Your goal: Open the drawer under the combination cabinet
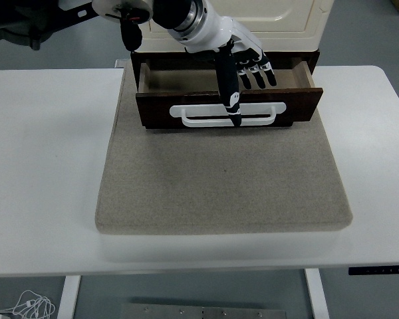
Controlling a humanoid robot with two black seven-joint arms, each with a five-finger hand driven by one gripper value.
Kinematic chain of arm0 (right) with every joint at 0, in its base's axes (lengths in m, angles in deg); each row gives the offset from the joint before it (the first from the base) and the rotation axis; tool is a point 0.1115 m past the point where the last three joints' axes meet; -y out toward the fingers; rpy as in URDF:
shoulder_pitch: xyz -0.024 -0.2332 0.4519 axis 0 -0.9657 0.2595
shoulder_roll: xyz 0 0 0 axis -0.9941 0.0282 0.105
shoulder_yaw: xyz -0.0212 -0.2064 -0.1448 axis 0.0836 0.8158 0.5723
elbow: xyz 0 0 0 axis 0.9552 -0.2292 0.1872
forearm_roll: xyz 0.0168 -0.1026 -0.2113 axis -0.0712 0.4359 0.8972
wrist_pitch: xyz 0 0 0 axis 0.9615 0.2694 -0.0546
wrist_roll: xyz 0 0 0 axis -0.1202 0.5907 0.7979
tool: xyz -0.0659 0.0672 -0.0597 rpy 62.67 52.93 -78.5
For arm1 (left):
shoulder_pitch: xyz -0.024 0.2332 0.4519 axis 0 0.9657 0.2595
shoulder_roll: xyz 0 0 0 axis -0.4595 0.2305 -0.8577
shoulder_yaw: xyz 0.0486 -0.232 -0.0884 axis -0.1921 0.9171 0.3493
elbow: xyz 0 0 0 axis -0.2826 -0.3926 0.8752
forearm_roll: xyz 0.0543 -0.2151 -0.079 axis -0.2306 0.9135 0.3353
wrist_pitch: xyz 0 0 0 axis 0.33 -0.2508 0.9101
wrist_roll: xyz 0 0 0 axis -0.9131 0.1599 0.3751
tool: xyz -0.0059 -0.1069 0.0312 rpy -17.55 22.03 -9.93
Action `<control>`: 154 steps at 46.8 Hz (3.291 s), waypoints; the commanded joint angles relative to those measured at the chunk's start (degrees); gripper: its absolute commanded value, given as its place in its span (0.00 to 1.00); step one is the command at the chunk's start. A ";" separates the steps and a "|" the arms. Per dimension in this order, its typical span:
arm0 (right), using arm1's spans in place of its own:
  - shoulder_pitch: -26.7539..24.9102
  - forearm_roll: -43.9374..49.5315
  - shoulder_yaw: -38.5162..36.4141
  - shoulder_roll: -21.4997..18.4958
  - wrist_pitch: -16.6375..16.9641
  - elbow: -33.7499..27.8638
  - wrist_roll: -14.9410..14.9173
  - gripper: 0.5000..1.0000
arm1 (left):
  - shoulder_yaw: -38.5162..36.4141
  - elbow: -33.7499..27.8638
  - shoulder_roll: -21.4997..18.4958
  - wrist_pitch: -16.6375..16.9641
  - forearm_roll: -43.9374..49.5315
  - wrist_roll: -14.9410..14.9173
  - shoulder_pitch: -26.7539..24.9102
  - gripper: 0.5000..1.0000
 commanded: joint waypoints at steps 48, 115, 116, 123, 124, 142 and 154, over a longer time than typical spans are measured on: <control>0.00 0.01 -0.02 0.00 0.00 0.00 0.00 0.85 | 0.00 0.09 -0.27 -2.70 -0.15 0.00 1.43 1.00; 0.00 0.01 -0.02 0.00 0.00 0.00 0.00 0.85 | 52.73 31.36 -14.51 4.33 0.12 20.12 6.44 1.00; 0.00 0.01 -0.02 0.00 0.00 0.00 0.00 0.85 | 52.73 32.85 -14.51 4.77 0.20 20.82 6.52 1.00; 0.00 0.01 0.07 0.00 0.00 0.00 0.00 0.85 | 52.82 42.44 -14.24 5.83 2.04 25.40 9.07 1.00; 0.00 0.01 -0.02 0.00 0.00 0.00 0.00 0.85 | 52.82 43.41 -14.16 5.83 2.83 25.75 9.59 1.00; 0.00 0.01 0.07 0.00 0.09 0.00 0.00 0.85 | 52.82 49.39 -13.37 7.14 13.91 25.93 24.53 1.00; 0.00 0.01 0.07 0.00 0.09 0.00 0.00 0.85 | 52.73 49.48 -8.54 8.20 19.19 25.31 34.64 1.00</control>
